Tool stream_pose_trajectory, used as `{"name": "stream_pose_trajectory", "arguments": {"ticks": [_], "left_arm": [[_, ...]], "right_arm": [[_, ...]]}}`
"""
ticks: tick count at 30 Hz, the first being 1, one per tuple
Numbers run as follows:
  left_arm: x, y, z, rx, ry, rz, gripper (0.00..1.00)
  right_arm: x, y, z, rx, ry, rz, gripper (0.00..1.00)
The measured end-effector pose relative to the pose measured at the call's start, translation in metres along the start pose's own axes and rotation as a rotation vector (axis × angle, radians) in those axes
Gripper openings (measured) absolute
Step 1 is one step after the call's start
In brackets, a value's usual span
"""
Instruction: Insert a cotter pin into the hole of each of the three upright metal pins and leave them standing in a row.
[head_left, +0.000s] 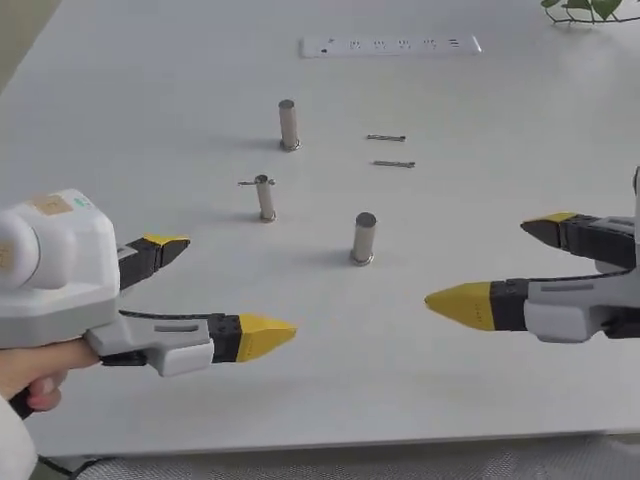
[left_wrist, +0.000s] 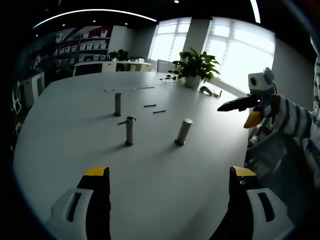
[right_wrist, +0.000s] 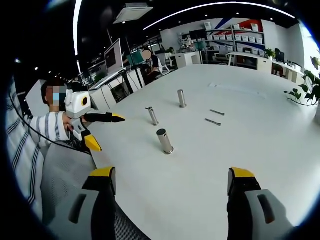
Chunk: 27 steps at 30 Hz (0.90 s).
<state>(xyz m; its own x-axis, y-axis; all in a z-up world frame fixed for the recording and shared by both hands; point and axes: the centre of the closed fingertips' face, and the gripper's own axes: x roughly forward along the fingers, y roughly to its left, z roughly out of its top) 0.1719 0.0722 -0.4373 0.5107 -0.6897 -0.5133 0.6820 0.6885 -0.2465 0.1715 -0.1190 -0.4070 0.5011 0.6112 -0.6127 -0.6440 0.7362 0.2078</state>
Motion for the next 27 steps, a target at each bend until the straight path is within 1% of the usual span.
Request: {"name": "stream_pose_trajectory", "arguments": {"ticks": [2,5,8,10,11,12,13,15,18,21,23,26,27], "left_arm": [[-0.001,0.0,-0.001,-0.002,-0.003,0.0,0.99],[-0.002,-0.002,-0.003,-0.007,0.009,-0.01,0.99],[-0.003,-0.002,-0.004,0.006,0.013,-0.01,0.99],[-0.004,-0.001,-0.003,0.01,0.008,-0.007,0.99],[-0.004,0.0,-0.002,0.005,0.004,-0.005,0.99],[-0.005,0.0,-0.001,0.003,0.001,-0.005,0.99],[-0.005,0.001,-0.001,0.003,0.001,-0.005,0.99],[-0.005,0.003,-0.001,0.005,0.005,-0.004,0.98],[-0.004,0.008,-0.003,0.002,0.005,0.008,0.97],[-0.004,0.009,-0.001,-0.006,-0.01,0.007,0.97],[-0.004,0.008,-0.002,0.002,-0.01,0.002,0.96],[-0.005,0.009,-0.002,0.01,-0.007,0.007,0.96],[-0.005,0.009,-0.002,0.007,-0.008,0.008,0.96]], "right_arm": [[-0.001,-0.003,0.002,-0.014,0.008,0.0,0.9],[-0.002,-0.013,0.008,-0.061,0.029,-0.007,0.87],[-0.001,-0.022,0.016,-0.104,0.049,-0.008,0.85],[0.001,-0.028,0.019,-0.142,0.067,-0.007,0.83],[0.002,-0.035,0.021,-0.177,0.087,-0.015,0.82],[0.003,-0.039,0.021,-0.196,0.104,-0.02,0.81],[0.005,-0.04,0.023,-0.233,0.124,-0.004,0.81],[0.008,-0.041,0.024,-0.264,0.144,0.023,0.78],[0.015,-0.049,0.028,-0.331,0.196,0.032,0.76],[0.023,-0.053,0.032,-0.363,0.233,0.038,0.74],[0.03,-0.052,0.032,-0.412,0.271,0.067,0.72],[0.04,-0.055,0.03,-0.474,0.328,0.084,0.68],[0.045,-0.056,0.029,-0.498,0.347,0.096,0.66]]}}
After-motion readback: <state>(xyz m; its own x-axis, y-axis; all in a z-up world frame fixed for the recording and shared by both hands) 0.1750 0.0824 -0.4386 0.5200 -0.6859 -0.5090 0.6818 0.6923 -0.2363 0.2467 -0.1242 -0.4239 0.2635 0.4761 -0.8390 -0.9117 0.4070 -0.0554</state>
